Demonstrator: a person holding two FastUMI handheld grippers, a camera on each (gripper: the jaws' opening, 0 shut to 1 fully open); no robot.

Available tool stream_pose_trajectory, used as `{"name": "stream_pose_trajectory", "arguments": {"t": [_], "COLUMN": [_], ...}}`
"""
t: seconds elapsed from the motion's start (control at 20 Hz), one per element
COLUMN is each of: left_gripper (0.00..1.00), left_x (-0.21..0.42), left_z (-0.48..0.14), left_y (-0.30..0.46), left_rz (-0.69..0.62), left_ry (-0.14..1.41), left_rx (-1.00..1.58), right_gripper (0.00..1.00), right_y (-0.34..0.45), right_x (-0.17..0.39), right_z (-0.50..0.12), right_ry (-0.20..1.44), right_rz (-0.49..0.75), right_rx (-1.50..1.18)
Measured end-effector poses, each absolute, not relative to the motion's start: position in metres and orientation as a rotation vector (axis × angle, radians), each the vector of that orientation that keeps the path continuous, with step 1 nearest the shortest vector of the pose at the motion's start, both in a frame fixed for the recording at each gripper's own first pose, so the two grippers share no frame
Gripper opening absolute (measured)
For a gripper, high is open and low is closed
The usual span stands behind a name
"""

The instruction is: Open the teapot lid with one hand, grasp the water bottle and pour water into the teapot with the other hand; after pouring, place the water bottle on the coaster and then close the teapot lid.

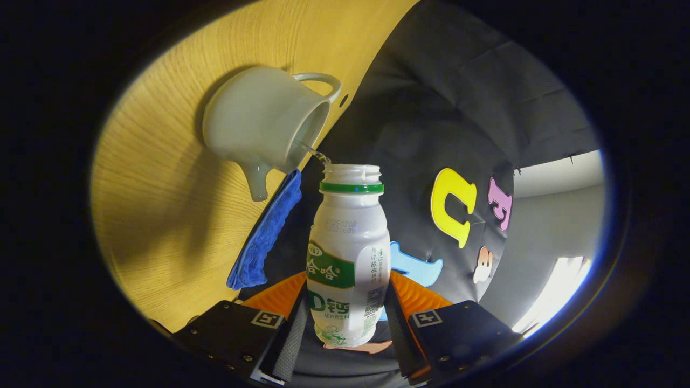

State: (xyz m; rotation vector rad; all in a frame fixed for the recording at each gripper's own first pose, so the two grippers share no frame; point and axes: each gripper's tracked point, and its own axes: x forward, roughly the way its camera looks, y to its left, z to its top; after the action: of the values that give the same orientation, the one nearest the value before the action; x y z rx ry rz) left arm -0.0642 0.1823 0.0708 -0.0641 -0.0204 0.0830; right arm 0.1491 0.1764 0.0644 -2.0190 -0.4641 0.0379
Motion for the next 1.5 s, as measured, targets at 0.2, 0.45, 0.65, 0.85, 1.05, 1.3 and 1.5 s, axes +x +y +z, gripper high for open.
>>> {"name": "stream_pose_trajectory", "arguments": {"t": [0.2,0.45,0.65,0.85,1.05,1.3,1.5], "left_gripper": [0.07,0.07,0.11,0.15,0.16,0.16,0.16], "left_x": [-0.067,-0.067,-0.068,-0.071,-0.071,-0.06,-0.033], "left_z": [0.075,0.073,0.078,0.082,0.085,0.073,0.08], "left_y": [0.185,0.189,0.189,0.188,0.192,0.195,0.197], "left_rz": [0.087,0.101,0.097,0.085,0.072,0.067,0.055], "left_ry": [-0.03,-0.029,-0.046,-0.065,-0.088,-0.062,-0.081], "left_rx": [-0.064,-0.058,-0.065,-0.076,-0.115,-0.16,-0.191], "right_gripper": [0.71,0.71,0.71,0.71,0.71,0.71,0.71], "right_y": [0.175,0.177,0.176,0.173,0.166,0.169,0.15], "right_x": [0.149,0.151,0.153,0.158,0.157,0.149,0.128], "right_z": [0.064,0.057,0.052,0.049,0.042,0.055,0.066], "right_ry": [-0.466,-0.463,-0.451,-0.43,-0.372,-0.304,-0.21], "right_rz": [0.039,0.054,0.087,0.133,0.195,0.244,0.303], "right_rx": [-2.014,-2.0,-1.942,-1.833,-1.589,-1.211,-0.875]}}
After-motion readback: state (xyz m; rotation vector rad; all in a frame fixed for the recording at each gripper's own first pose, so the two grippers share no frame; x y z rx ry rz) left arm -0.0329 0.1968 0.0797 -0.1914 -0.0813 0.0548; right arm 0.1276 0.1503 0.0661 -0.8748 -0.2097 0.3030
